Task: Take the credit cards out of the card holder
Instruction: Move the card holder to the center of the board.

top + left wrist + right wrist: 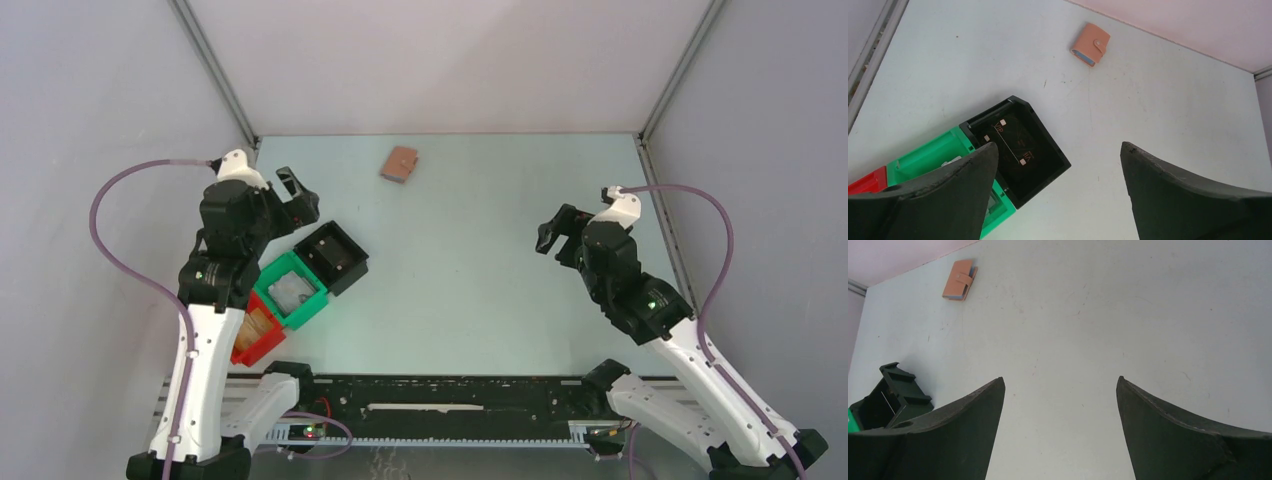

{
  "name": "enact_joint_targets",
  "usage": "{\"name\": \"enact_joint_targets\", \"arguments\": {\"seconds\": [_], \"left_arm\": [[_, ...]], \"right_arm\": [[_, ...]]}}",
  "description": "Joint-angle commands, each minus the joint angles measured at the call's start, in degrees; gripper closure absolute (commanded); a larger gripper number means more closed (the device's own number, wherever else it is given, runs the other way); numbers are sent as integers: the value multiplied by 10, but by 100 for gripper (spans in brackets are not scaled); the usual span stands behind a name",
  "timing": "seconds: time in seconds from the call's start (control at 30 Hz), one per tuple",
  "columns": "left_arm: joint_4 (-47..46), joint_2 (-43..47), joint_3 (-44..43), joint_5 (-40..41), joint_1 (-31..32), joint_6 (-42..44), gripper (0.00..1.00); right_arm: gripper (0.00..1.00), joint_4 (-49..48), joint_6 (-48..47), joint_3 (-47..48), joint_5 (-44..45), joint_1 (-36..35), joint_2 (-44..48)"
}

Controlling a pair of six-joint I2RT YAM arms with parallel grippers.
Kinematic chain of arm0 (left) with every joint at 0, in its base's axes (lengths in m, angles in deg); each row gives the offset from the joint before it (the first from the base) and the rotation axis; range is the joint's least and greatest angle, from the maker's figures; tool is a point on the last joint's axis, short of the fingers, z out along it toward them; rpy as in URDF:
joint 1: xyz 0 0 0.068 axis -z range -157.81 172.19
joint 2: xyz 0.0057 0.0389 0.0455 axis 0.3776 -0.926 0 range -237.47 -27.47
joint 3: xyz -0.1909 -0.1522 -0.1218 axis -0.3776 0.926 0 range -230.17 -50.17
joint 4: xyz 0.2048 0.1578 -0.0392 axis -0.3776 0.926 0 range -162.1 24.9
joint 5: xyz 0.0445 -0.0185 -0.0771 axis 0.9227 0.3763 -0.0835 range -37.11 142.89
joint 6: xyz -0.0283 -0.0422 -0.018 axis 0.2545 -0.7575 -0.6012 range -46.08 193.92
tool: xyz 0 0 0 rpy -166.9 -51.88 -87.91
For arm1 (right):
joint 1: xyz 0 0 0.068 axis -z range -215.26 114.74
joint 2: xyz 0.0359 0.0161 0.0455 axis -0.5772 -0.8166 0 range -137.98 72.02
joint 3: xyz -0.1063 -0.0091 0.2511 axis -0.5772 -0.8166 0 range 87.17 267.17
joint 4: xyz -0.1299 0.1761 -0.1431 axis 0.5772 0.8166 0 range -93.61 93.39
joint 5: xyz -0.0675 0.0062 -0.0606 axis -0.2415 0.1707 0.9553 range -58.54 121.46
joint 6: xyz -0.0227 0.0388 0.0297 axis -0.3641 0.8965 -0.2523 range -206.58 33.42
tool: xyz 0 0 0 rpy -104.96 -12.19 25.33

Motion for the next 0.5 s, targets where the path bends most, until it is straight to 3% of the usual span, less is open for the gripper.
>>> {"name": "enact_joint_targets", "arguments": {"seconds": [0.0, 0.27, 0.47], "left_arm": [[-33, 13, 9, 10, -5, 9, 3], [-52, -15, -4, -27, -1, 20, 0], [-29, -144, -93, 62, 56, 58, 0]], "right_arm": [[9, -8, 8, 0, 4, 4, -3], [9, -5, 10, 0, 3, 6, 0], [9, -2, 3, 0, -1, 6, 3]]}}
